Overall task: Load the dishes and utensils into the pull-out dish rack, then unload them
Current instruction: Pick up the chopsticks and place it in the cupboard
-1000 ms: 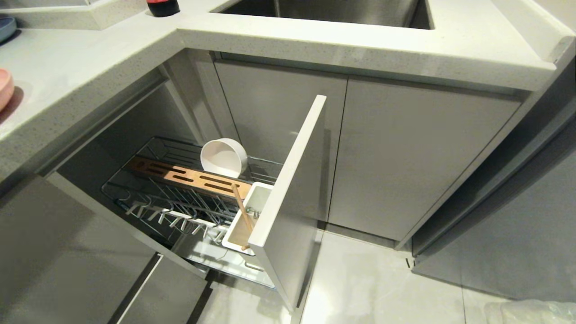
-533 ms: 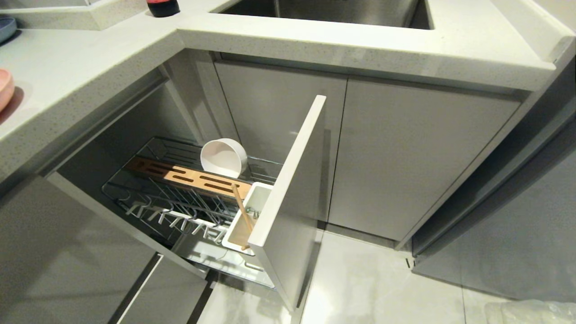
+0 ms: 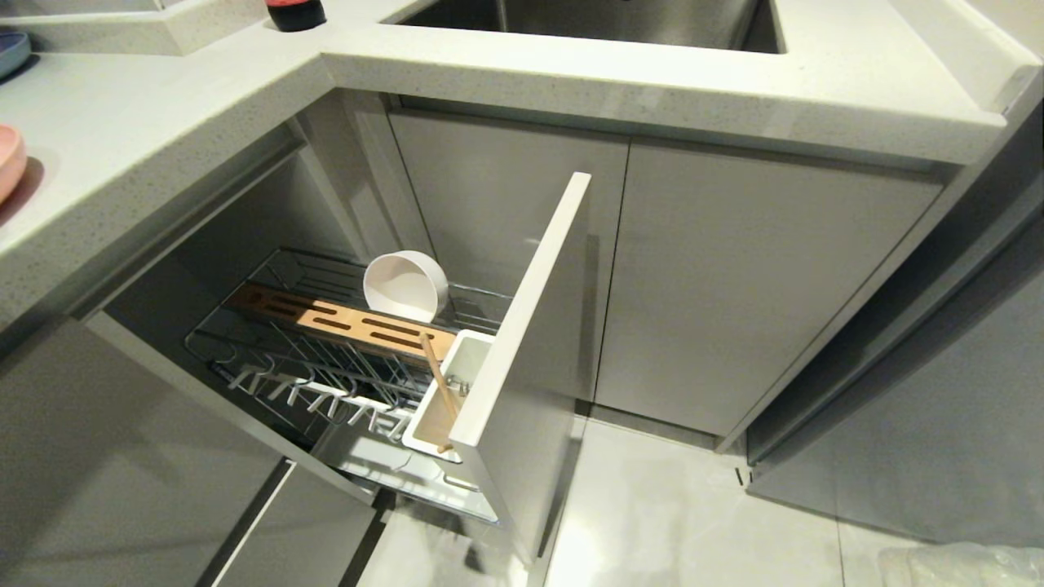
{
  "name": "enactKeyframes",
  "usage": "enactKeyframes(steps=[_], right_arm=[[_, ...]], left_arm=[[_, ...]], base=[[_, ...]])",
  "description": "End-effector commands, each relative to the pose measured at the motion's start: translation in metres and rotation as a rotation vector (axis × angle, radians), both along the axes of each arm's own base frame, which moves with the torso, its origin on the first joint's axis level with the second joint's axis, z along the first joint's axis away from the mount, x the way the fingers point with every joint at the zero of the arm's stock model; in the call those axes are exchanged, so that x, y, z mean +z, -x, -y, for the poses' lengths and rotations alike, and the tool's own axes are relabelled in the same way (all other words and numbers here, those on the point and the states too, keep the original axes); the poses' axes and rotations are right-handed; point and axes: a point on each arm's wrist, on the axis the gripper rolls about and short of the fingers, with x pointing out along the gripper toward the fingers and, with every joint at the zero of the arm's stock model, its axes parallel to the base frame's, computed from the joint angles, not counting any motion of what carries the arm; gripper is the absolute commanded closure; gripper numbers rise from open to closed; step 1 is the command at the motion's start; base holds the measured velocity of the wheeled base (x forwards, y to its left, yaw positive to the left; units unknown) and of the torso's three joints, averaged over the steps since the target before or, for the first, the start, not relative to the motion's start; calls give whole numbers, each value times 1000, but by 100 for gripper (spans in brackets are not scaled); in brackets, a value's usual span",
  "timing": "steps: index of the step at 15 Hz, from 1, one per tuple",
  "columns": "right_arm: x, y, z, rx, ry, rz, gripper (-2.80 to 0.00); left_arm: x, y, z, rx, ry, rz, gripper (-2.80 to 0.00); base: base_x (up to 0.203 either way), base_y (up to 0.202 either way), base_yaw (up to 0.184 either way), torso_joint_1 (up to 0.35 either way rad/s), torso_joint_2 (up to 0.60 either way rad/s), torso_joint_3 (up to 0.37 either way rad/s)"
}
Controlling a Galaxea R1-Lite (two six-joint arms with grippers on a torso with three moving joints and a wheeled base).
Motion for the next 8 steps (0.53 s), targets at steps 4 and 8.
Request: enactKeyframes(steps=[4, 8], right_arm=[[0, 0, 0, 1, 1, 1, 0], [0, 0, 0, 1, 1, 1, 0]], left_arm=[[-9, -40, -33, 24, 124, -153, 0], [-6, -52, -41, -150, 161, -172, 0]], base=[[0, 0, 0, 0, 0, 0], [0, 0, 0, 0, 0, 0]])
